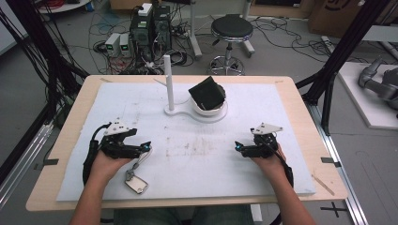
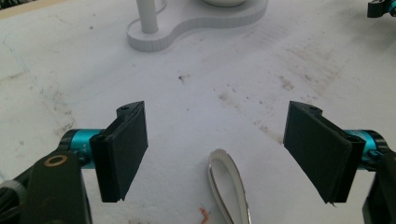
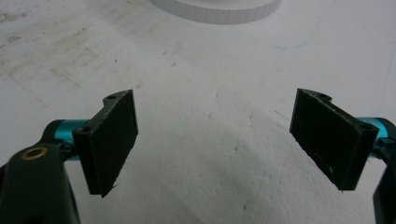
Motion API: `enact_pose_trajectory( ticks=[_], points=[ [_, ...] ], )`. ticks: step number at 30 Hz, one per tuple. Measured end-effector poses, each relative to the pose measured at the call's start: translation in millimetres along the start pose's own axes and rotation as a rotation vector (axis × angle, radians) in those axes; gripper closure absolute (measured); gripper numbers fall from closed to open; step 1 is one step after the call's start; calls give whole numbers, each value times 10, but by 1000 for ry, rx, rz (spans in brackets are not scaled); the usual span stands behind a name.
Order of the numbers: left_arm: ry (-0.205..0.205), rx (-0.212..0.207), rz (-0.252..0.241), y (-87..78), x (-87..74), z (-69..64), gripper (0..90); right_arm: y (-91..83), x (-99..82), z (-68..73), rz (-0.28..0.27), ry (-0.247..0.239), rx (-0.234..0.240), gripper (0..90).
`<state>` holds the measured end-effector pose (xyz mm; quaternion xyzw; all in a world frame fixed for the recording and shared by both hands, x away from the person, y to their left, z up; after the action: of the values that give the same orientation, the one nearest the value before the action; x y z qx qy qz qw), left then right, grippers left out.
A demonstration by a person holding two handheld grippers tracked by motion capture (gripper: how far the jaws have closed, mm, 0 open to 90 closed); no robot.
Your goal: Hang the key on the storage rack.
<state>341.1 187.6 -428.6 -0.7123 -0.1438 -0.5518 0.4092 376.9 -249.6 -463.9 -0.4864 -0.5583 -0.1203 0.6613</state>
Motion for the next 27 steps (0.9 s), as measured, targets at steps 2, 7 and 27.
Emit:
enact_pose_trajectory(
  ticks=[2,7,27],
  points=[
    [-6,9,9,-6,-44,0,219,27,19,18,0,0,6,153],
    [-19,27,48,-51,-181,4,219,120,92,55,-16,3,27,153],
    [62,-2,233,-76,-516,-151,403,225,183,146,-14,-20,44,152]
  ],
)
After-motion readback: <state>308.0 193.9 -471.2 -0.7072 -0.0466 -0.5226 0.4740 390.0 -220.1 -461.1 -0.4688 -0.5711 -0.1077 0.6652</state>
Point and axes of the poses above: each handheld gripper's, and its own axes: y roughly forward along the jaws, x roughly out of its top, z roughly to its left, the point moved 4 cm from there along y, roughly forward along the jaws, and after that the axes turned 8 degrees about -z, right-handed, at the moved point
